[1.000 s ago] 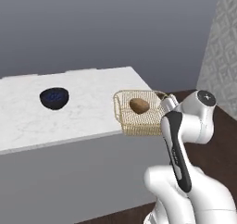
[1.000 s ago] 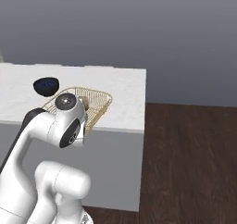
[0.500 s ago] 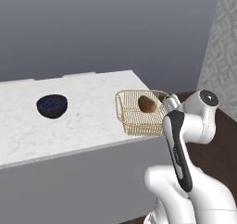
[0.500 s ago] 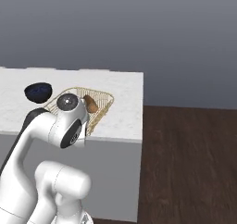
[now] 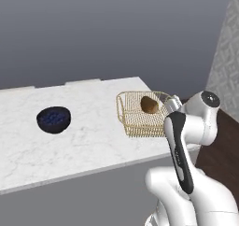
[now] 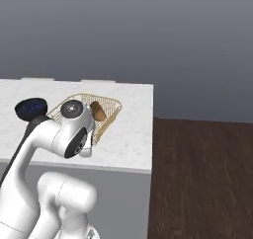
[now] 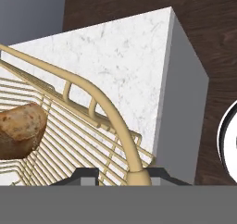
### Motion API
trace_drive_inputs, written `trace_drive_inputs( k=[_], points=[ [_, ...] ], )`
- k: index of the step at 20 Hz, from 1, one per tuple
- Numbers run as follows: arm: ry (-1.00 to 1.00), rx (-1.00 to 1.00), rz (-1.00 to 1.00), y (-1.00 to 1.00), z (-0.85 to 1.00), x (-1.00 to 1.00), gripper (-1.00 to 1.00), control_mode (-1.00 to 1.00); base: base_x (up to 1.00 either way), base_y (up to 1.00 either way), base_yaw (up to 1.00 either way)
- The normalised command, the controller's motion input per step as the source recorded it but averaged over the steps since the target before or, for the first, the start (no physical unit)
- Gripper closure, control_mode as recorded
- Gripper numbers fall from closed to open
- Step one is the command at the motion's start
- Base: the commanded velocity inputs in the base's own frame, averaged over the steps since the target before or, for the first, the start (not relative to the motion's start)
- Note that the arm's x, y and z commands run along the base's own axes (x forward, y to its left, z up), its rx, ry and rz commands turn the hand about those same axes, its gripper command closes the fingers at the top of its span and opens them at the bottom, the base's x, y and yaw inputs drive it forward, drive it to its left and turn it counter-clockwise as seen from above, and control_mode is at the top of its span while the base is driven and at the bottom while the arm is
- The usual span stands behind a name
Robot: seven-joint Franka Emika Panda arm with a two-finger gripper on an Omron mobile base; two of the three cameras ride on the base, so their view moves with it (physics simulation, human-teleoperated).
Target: Open the cabinet, pick up the bread from the cabinet and place it in the basket. Then move the basket to the dining counter.
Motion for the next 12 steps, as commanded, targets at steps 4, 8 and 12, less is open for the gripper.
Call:
trace_drive_inputs(
  k=[4,8,12],
  points=[
    [0.00,0.00,0.00,0.00,0.00,0.00,1.00,1.00,0.50,0.00,0.02],
    [0.00,0.00,0.01,0.00,0.00,0.12,1.00,-1.00,0.41,0.00,0.04],
    [0.00,0.00,0.06,0.00,0.00,0.62,1.00,-1.00,0.00,0.00,0.00]
  ],
)
